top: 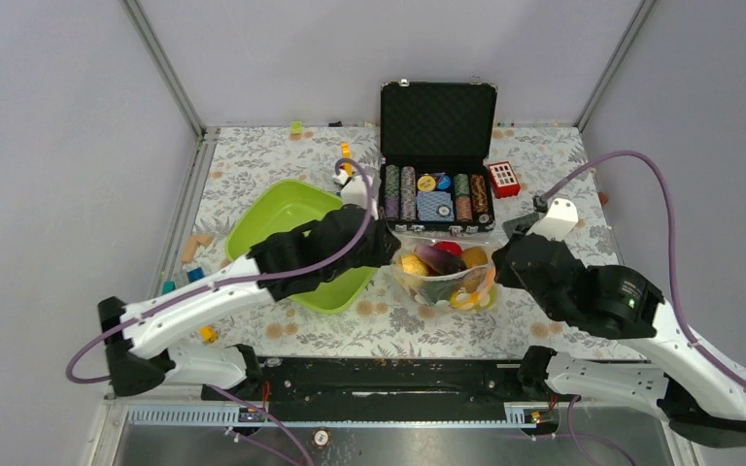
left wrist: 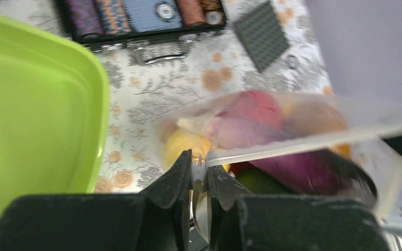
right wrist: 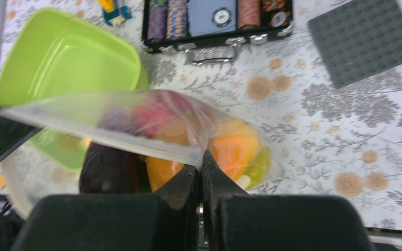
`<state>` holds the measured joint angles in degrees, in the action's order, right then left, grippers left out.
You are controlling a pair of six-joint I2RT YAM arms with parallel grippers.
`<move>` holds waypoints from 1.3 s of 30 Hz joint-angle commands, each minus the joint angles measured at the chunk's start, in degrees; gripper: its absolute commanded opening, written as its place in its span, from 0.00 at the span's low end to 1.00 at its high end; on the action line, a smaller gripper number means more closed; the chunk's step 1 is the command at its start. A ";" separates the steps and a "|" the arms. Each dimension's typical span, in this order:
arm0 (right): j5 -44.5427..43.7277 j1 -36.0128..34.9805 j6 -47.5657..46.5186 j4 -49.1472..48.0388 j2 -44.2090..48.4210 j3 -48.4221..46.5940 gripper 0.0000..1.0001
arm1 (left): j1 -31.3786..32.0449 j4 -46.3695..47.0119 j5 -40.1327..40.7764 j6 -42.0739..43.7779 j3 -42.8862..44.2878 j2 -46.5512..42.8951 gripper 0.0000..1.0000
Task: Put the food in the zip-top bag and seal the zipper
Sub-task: Adjust the zipper food storage bag at the center of the board.
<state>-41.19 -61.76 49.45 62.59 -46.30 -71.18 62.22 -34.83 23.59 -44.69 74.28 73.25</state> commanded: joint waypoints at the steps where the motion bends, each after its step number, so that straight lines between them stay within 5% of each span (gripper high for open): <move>1: -3.66 8.77 -12.15 6.40 -0.80 -3.53 0.00 | -2.06 -4.55 -5.73 6.81 -5.62 -8.53 0.00; 7: -0.31 13.58 -20.35 0.71 -2.53 -5.09 0.00 | -1.21 -1.77 -27.38 7.50 -12.58 -15.24 0.00; 13: 8.11 18.57 -25.17 -7.50 -4.05 1.08 0.00 | -0.87 -1.38 -27.28 2.70 -16.28 -18.71 0.00; 16: 13.85 22.04 -26.97 -13.51 -5.24 5.56 0.00 | -0.87 -0.38 -24.81 2.20 -17.67 -18.28 0.09; 17: 15.68 23.22 -27.45 -14.98 -6.18 6.47 0.00 | -0.87 0.13 -24.01 2.27 -17.85 -18.04 0.15; 24: 23.44 27.60 -31.43 -21.38 -10.63 9.73 0.00 | -0.87 5.23 -20.12 8.27 -16.78 -18.20 0.98; 29: 25.12 29.61 -32.82 -22.50 -11.95 9.85 0.00 | -0.87 10.98 -19.49 18.11 -19.34 -21.18 0.99; 35: 29.43 33.22 -32.97 -22.52 -13.23 9.07 0.00 | -1.00 23.67 -29.71 35.90 -32.85 -25.88 0.99; 39: 33.95 34.23 -33.04 -22.51 -14.04 9.13 0.00 | -2.80 42.50 -29.67 39.53 -40.54 -25.92 0.99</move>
<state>-12.16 -28.47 17.47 42.02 -59.68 -61.08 61.23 -13.39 -3.18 -12.75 38.33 47.83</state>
